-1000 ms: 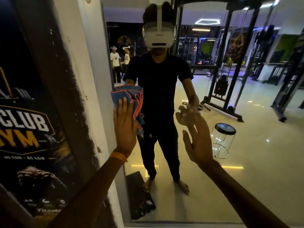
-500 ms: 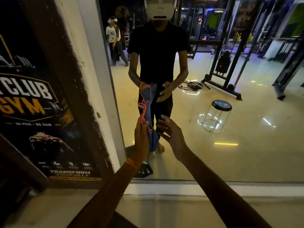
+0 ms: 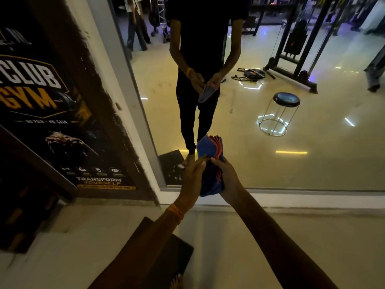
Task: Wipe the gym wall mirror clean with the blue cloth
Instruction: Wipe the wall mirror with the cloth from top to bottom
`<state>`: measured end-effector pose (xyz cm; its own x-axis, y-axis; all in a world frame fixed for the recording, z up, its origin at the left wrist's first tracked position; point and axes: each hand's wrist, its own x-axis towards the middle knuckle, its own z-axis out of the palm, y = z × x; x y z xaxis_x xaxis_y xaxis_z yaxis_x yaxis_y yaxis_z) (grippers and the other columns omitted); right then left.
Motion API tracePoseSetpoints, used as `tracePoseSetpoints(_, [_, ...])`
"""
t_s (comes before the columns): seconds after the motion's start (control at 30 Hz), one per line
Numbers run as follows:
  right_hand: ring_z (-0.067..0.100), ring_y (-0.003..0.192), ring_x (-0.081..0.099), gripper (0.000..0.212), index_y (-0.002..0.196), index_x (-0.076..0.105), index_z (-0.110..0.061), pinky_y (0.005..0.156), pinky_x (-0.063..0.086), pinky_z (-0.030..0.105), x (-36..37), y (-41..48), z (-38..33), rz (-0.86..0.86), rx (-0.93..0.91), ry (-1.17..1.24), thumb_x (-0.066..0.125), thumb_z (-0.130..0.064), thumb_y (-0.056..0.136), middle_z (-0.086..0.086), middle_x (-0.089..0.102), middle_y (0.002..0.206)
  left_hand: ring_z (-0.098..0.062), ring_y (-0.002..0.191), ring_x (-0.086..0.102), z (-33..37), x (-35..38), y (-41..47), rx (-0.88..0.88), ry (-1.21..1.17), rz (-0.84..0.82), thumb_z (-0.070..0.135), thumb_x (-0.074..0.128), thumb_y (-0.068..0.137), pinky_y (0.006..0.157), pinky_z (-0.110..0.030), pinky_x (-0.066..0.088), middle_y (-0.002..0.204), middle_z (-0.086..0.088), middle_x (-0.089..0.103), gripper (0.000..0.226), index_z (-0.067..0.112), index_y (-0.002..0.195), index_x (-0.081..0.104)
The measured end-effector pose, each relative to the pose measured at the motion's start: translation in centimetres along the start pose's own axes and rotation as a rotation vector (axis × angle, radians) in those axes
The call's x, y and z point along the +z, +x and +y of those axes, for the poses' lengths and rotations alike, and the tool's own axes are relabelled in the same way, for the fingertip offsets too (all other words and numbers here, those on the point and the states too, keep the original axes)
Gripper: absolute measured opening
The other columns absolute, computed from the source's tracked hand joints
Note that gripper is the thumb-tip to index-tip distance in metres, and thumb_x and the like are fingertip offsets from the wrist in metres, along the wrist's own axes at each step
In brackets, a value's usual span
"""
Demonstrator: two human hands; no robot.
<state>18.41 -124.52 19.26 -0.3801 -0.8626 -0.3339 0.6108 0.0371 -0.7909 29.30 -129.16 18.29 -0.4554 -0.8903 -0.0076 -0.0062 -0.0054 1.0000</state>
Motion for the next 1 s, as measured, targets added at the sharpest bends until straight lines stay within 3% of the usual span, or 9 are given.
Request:
tracePoseSetpoints(0.07, [0.025, 0.097, 0.068, 0.036, 0.138, 0.052, -0.007, 0.082, 0.058, 0.036, -0.2, -0.6, -0.5, 0.000, -0.030, 0.005, 0.052, -0.011, 0.103, 0.015, 0.068, 0.113, -0.026, 0.127, 0.060, -0.2, -0.8, -0.4, 0.043, 0.090, -0.019, 0.057, 0.054, 0.091, 0.108, -0.051, 0.052, 0.139, -0.018, 0.057, 0.030, 0.043, 0.109, 0.074])
tracePoseSetpoints(0.2, [0.025, 0.094, 0.065, 0.020, 0.121, 0.059, -0.017, 0.082, 0.053, 0.039, 0.8, -0.2, -2.8, 0.052, -0.129, 0.061, 0.051, -0.012, 0.104, 0.011, 0.067, 0.109, -0.021, 0.112, 0.069, 1.2, -3.8, 1.2, 0.230, 0.363, 0.002, 0.049, 0.043, 0.098, 0.095, -0.049, 0.059, 0.121, -0.015, 0.070, 0.047, 0.017, 0.122, 0.069])
tracePoseSetpoints(0.37, [0.013, 0.088, 0.064, 0.014, 0.115, 0.059, -0.021, 0.087, 0.051, 0.036, 5.1, 1.7, -8.7, 0.165, -0.439, -0.042, 0.050, -0.015, 0.106, 0.000, 0.067, 0.098, -0.018, 0.134, 0.052, 6.8, -9.8, 7.7, 0.648, 0.642, 0.181, 0.027, 0.044, 0.105, 0.119, -0.022, 0.034, 0.135, -0.017, 0.065, 0.041, 0.001, 0.129, 0.066])
tracePoseSetpoints(0.47, [0.004, 0.079, 0.059, 0.020, 0.122, 0.058, -0.008, 0.088, 0.051, 0.035, 9.0, 3.2, -12.5, 0.293, -0.670, -0.171, 0.048, -0.019, 0.108, -0.006, 0.061, 0.091, -0.029, 0.143, 0.047, 11.8, -12.8, 12.0, 0.856, 0.766, 0.272, 0.023, 0.046, 0.106, 0.122, -0.037, 0.033, 0.145, -0.015, 0.059, 0.039, 0.004, 0.134, 0.064])
tracePoseSetpoints(0.57, [-0.011, 0.074, 0.057, 0.023, 0.130, 0.053, -0.008, 0.075, 0.047, 0.010, 13.3, 4.4, -14.9, 0.353, -0.959, -0.199, 0.043, -0.007, 0.110, -0.006, 0.059, 0.090, -0.033, 0.150, 0.037, 17.1, -15.5, 16.1, 1.009, 0.877, 0.323, 0.019, 0.051, 0.105, 0.125, -0.050, 0.029, 0.156, -0.017, 0.048, 0.041, 0.004, 0.143, 0.056])
tracePoseSetpoints(0.63, [-0.005, 0.098, 0.064, 0.037, 0.145, 0.048, -0.006, 0.087, 0.051, 0.018, 16.5, 5.2, -16.0, 0.445, -1.111, -0.268, 0.044, -0.010, 0.109, 0.000, 0.068, 0.110, -0.035, 0.154, 0.029, 20.4, -17.5, 18.6, 1.065, 0.928, 0.358, 0.017, 0.054, 0.104, 0.127, -0.050, 0.022, 0.162, -0.019, 0.039, 0.048, 0.003, 0.149, 0.048])
tracePoseSetpoints(0.73, [0.031, 0.133, 0.055, 0.050, 0.156, 0.038, -0.007, 0.109, 0.046, 0.050, 20.1, 8.3, -16.8, 0.496, -1.265, -0.343, 0.043, -0.015, 0.107, 0.014, 0.055, 0.148, -0.033, 0.159, 0.016, 24.8, -20.2, 21.5, 1.116, 0.943, 0.411, 0.023, 0.051, 0.104, 0.130, -0.047, 0.011, 0.169, -0.018, 0.024, 0.061, 0.003, 0.159, 0.032])
tracePoseSetpoints(0.9, [0.031, 0.157, 0.022, 0.052, 0.159, 0.025, -0.007, 0.126, 0.025, 0.052, 24.8, 13.3, -18.3, 0.464, -1.479, -0.605, 0.040, -0.013, 0.109, 0.017, 0.026, 0.167, -0.035, 0.160, 0.009, 30.8, -22.6, 26.9, 1.180, 1.003, 0.599, 0.034, 0.053, 0.108, 0.129, -0.056, 0.012, 0.171, -0.019, 0.013, 0.072, 0.004, 0.163, 0.016])
tracePoseSetpoints(1.0, [0.033, 0.159, 0.013, 0.055, 0.161, 0.023, -0.007, 0.126, 0.021, 0.058, 26.4, 16.4, -18.8, 0.496, -1.515, -0.807, 0.034, -0.030, 0.112, 0.015, 0.019, 0.170, -0.038, 0.159, 0.009, 30.9, -22.8, 29.7, 1.224, 0.990, 0.591, 0.032, 0.049, 0.108, 0.128, -0.055, 0.016, 0.171, -0.023, 0.012, 0.072, 0.000, 0.163, 0.014])
